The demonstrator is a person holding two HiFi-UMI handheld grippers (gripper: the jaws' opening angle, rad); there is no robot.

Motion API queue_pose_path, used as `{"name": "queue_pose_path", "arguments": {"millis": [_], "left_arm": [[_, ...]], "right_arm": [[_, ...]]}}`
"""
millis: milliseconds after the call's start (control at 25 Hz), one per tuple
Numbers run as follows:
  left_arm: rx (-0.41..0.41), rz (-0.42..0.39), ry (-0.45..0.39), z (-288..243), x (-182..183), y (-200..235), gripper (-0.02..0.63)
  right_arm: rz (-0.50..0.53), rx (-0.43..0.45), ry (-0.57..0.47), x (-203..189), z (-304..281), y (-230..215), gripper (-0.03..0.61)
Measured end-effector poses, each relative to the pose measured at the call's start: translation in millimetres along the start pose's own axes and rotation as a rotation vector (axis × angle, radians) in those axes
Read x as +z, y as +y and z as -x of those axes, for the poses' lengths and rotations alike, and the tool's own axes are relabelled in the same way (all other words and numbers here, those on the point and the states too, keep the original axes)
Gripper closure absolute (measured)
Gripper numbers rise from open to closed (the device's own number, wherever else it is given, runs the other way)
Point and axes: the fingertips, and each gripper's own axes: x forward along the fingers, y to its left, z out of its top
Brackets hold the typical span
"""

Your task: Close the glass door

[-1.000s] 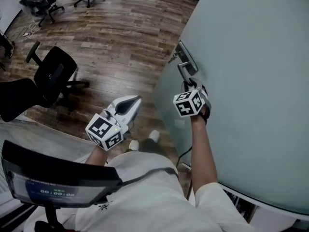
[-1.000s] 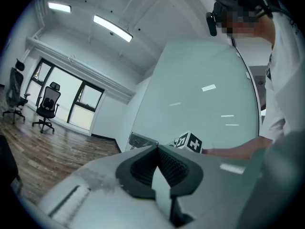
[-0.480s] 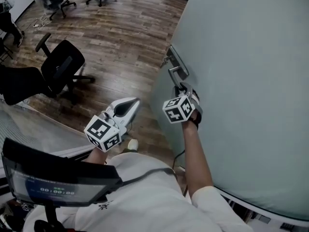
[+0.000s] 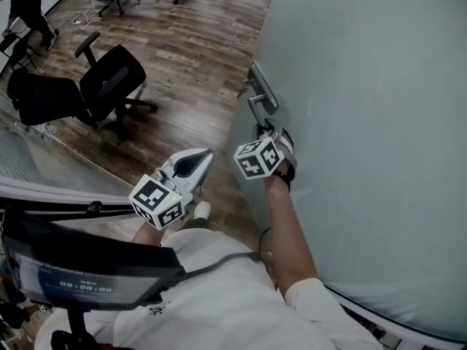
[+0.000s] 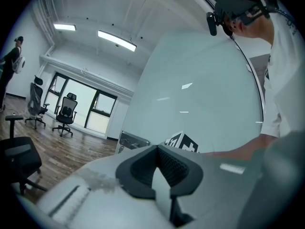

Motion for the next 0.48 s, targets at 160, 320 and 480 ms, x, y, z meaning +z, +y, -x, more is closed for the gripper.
{"name": "queue_pose_path", "arguments": {"millis": [160,320,480], "left_arm": [[0.034,-0.01,-0.011,26.1,-5.8,-21.7,0.607],[0.083,-0.019,-0.017,57.7,-14.0,-68.0,0.607],[0.148,-0.005,-0.017,83.6,-26.6,-71.1,0.607]], "right_arm": [[0.011,0.022,-0.018,5.2,16.1,21.6,0.477],[0.023,0.042,-0.039,-0.4,50.3,36.2,0.479],[0.044,0.049,-0.053,9.0,46.1,52.5,0.479]]}}
